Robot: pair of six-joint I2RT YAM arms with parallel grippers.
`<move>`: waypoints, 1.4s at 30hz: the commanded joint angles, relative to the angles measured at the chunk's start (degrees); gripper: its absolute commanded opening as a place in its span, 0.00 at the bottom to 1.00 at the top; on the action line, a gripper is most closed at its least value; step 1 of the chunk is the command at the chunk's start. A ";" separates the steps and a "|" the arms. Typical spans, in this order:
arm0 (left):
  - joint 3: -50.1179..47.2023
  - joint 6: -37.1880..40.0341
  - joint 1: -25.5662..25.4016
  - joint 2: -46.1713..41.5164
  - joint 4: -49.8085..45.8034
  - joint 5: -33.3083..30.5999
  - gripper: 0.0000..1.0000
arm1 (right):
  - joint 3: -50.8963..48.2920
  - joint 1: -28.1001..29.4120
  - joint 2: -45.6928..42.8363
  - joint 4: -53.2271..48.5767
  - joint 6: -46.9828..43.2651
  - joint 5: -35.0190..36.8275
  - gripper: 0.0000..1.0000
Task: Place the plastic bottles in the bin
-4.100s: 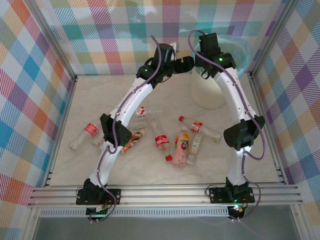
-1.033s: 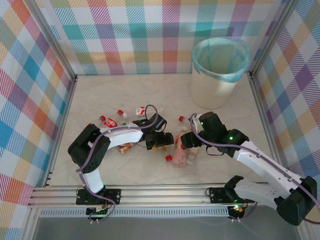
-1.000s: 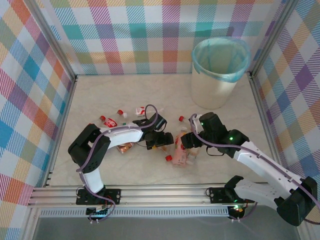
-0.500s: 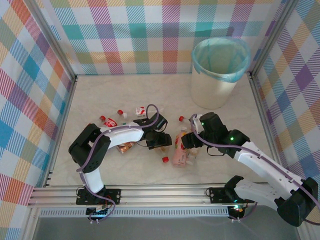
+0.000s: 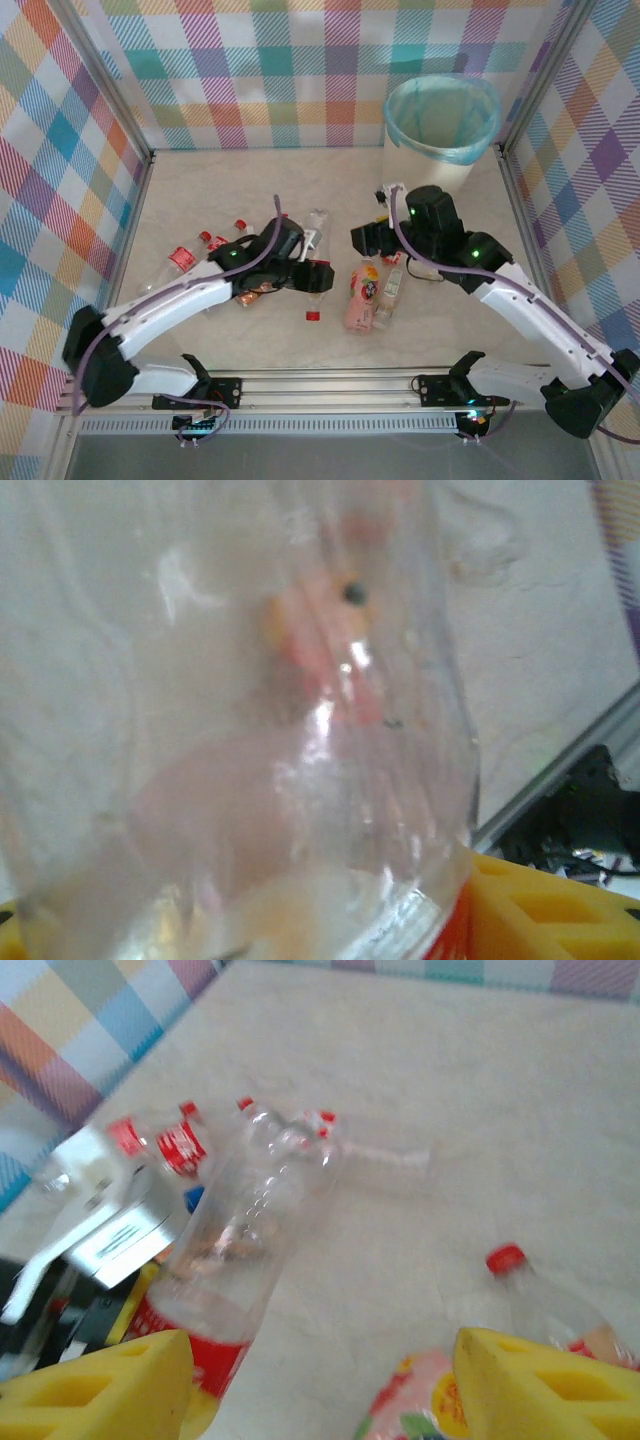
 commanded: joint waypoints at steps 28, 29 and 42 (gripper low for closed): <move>-1.99 27.37 -0.37 -15.45 6.28 5.24 0.62 | 15.63 0.35 13.08 5.33 7.52 -28.60 0.60; -1.92 27.25 -0.37 -15.47 6.31 4.94 0.62 | 15.79 0.35 12.99 5.26 7.46 -28.59 0.58; -0.39 26.19 -0.37 -18.04 14.13 -2.59 0.94 | 27.21 0.17 11.82 -2.96 -2.81 -9.47 0.49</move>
